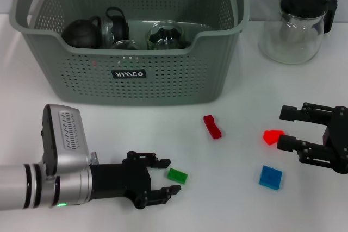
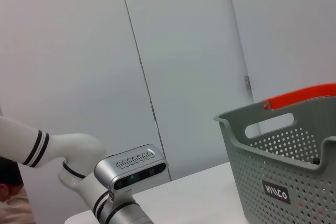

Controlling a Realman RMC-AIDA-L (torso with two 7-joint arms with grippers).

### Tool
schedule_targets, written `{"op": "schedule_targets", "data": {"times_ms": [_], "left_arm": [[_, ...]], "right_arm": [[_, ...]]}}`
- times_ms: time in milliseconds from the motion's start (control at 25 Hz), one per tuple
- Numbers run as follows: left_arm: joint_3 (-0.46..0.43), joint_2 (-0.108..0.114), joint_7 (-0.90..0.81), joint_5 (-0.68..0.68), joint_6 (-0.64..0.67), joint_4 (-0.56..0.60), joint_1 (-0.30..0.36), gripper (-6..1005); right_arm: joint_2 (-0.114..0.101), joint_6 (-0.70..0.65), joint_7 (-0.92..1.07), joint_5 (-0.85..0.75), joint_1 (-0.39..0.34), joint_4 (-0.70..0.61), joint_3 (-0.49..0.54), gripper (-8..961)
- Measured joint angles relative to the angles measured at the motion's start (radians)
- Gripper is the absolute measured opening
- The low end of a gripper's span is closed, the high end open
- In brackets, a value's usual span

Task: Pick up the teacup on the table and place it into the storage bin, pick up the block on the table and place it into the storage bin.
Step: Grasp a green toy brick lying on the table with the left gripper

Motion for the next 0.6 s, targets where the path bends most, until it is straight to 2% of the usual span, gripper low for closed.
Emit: {"op": "schedule_targets", "data": {"times_ms": [600], "left_arm": [[0.013,0.003,0.028,-0.019,0.020,-0.025,-0.013,602]], "right_arm": [[0.000,-0.003,0.000,0.001,-0.003,0.000,0.000,674]]}}
